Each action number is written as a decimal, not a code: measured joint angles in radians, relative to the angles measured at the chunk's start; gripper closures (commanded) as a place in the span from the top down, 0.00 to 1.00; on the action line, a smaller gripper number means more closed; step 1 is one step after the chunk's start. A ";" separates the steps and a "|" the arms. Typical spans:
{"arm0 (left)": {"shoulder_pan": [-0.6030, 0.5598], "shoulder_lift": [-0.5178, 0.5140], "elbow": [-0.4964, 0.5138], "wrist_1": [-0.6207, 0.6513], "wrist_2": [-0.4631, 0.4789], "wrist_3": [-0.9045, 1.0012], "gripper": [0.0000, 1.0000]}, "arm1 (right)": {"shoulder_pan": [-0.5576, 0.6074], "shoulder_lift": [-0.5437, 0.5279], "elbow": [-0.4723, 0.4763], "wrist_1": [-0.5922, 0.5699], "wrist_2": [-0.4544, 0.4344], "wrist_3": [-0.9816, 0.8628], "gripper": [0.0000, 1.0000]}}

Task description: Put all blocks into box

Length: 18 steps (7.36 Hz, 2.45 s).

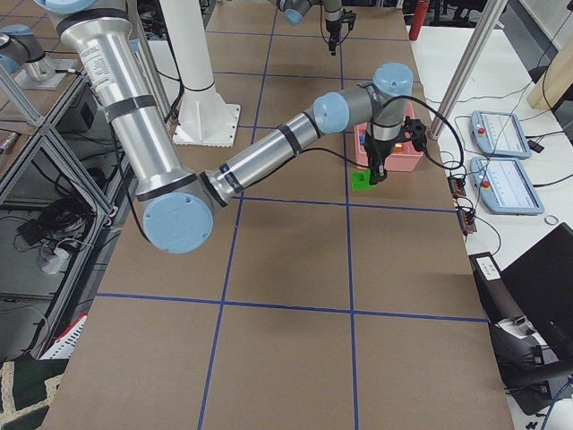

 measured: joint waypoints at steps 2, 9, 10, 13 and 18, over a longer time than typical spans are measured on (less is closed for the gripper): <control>-0.090 0.099 0.039 -0.059 -0.007 0.224 1.00 | -0.131 0.121 -0.087 0.148 -0.098 0.235 0.00; -0.286 0.168 0.355 -0.523 -0.144 0.308 1.00 | -0.351 0.480 -0.632 0.598 -0.323 0.613 1.00; -0.287 0.171 0.362 -0.529 -0.141 0.308 1.00 | -0.345 0.484 -0.637 0.600 -0.315 0.606 1.00; -0.317 0.176 0.373 -0.529 -0.141 0.308 1.00 | -0.247 0.481 -0.565 0.438 -0.204 0.427 1.00; -0.422 0.178 0.370 -0.467 -0.267 0.315 1.00 | 0.039 -0.033 -0.114 0.138 -0.027 -0.230 1.00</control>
